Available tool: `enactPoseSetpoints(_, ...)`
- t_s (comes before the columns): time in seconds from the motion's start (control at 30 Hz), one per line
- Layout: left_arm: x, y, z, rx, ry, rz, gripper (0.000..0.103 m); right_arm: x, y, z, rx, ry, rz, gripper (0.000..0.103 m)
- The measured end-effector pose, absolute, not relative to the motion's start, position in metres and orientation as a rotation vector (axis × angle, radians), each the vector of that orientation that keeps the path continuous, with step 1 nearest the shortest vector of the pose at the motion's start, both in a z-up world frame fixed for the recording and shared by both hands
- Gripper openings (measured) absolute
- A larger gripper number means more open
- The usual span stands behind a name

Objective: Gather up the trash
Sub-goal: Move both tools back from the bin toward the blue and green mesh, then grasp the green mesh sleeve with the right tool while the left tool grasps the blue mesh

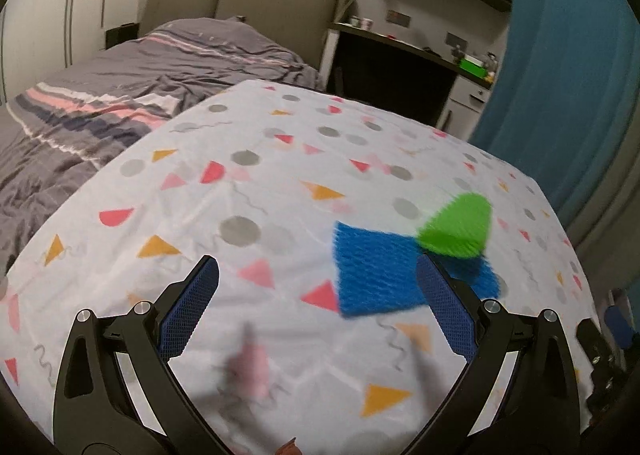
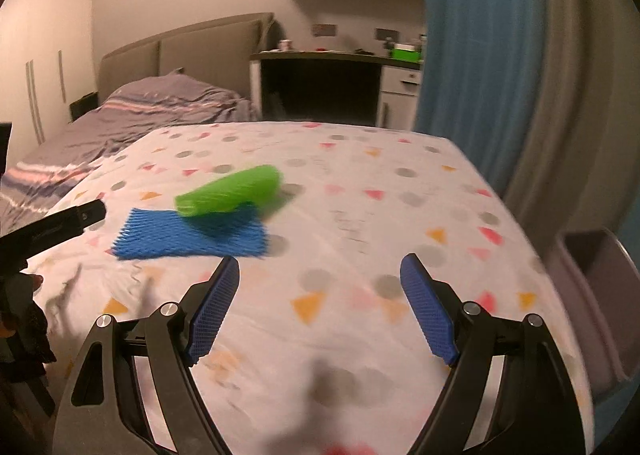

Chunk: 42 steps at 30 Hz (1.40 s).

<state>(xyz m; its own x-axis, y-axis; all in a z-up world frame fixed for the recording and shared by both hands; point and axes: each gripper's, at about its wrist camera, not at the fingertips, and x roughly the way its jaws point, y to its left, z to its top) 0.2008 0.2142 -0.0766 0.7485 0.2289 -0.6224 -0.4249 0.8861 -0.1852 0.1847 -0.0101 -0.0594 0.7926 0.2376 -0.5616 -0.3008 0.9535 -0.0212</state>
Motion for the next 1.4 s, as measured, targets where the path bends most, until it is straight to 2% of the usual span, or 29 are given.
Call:
enactPoseSetpoints(0.33,0.216,0.246,-0.084,-0.382,0.614,0.424,0.097,0.225,0.071,-0.071,-0.175,0.604,0.355,0.080)
enactPoseSetpoints(0.5,0.212,0.252,-0.084,-0.413,0.592,0.423,0.097,0.247,0.091,-0.077,-0.174,0.651,0.364,0.071)
enactPoseSetpoints(0.6,0.212,0.253,-0.086,-0.427,0.594,0.410,0.097,0.256,0.100,-0.080,-0.187,0.676,0.359,0.055)
enactPoseSetpoints(0.67,0.213,0.253,-0.086,-0.424,0.600,0.397,0.097,0.262,0.105,-0.083,-0.191,0.702,0.359,0.033)
enactPoseSetpoints(0.7,0.214,0.250,-0.086,-0.419,0.605,0.384,0.097,0.263,0.106,-0.084,-0.195,0.708,0.358,0.026)
enactPoseSetpoints(0.73,0.214,0.249,-0.087,-0.414,0.609,0.377,0.097,0.263,0.106,-0.085,-0.199,0.709,0.358,0.015)
enactPoseSetpoints(0.77,0.215,0.247,-0.087,-0.409,0.611,0.369,0.097,0.263,0.106,-0.085,-0.201,0.708,0.359,0.009)
enactPoseSetpoints(0.83,0.217,0.243,-0.087,-0.397,0.620,0.350,0.097,0.260,0.103,-0.083,-0.203,0.690,0.354,0.005)
enactPoseSetpoints(1.4,0.259,0.187,-0.106,-0.279,0.807,0.198,0.097,0.210,-0.002,-0.050,-0.093,0.577,0.285,0.003)
